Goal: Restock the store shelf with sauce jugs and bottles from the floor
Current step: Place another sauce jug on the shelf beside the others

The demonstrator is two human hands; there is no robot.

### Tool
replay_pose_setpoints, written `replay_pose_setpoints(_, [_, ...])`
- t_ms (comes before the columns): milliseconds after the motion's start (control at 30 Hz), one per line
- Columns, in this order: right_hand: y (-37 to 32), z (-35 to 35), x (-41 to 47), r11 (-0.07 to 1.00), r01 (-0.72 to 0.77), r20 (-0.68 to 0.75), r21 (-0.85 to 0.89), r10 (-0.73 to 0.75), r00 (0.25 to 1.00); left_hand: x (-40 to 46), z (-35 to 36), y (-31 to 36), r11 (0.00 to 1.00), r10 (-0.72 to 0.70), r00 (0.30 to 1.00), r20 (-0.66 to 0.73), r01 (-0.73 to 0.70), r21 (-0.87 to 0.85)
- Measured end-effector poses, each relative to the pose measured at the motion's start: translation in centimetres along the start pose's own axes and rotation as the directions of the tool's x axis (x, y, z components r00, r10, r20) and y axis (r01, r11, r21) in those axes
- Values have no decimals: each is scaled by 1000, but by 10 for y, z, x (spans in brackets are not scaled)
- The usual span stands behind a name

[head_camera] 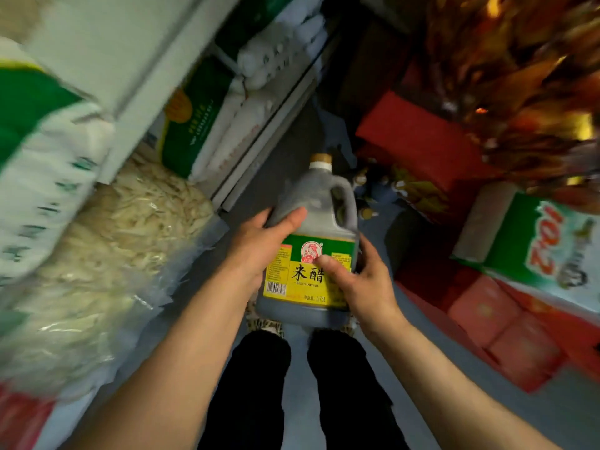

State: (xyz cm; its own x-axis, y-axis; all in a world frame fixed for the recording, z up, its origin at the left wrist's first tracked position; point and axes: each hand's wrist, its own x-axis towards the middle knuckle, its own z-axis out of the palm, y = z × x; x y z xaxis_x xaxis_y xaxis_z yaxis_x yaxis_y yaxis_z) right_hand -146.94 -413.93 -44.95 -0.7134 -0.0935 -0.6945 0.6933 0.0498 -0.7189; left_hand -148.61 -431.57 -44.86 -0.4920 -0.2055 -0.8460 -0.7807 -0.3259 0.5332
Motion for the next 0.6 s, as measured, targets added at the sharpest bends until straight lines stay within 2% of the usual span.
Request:
replay_pose_setpoints(167, [-87, 2, -77, 998, 55, -1, -20, -55, 998, -100, 1, 74, 997, 62, 997, 34, -63, 37])
replay_pose_setpoints(300, [-169, 8, -135, 975, 199, 7, -99, -199, 980, -181, -2, 143, 965, 221, 971, 91, -231, 122])
replay_pose_setpoints(433, [-251, 16, -191, 922, 371, 14, -109, -372, 928, -254, -8, 214, 908, 361, 920, 151, -384, 167])
replay_pose_setpoints(600, [-327, 19, -242, 857, 510, 22, -76, -510, 860, -328, -9, 289, 788, 517, 822, 237, -566, 243])
